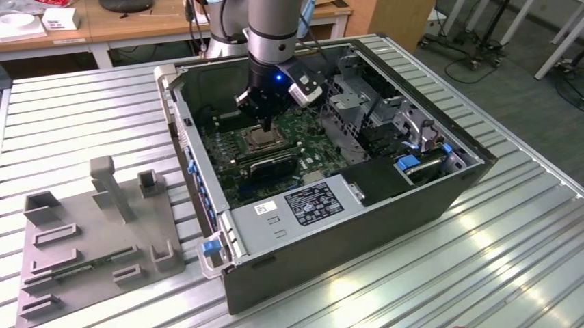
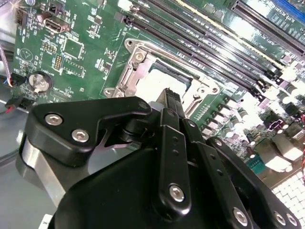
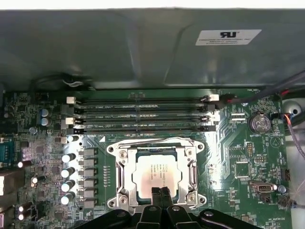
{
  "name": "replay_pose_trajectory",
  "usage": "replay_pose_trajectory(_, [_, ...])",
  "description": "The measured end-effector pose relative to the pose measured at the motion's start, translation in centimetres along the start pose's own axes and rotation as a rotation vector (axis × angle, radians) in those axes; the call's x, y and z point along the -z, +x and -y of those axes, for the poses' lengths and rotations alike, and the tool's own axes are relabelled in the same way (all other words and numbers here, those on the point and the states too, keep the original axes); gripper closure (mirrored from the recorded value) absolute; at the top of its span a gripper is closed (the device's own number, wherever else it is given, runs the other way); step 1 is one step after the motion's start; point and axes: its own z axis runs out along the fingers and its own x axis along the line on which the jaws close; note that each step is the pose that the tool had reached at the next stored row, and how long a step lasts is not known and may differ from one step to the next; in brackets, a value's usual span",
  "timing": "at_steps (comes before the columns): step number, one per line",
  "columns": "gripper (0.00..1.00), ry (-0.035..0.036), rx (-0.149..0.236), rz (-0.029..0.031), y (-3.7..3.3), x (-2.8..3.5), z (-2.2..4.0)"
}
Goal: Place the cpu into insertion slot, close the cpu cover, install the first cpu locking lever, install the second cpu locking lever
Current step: 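Install the second cpu locking lever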
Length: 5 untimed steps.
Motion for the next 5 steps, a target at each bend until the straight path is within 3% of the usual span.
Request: replay_pose_trajectory(5, [0.89, -0.0001, 0.002, -0.0002, 0.00, 0.00, 0.00])
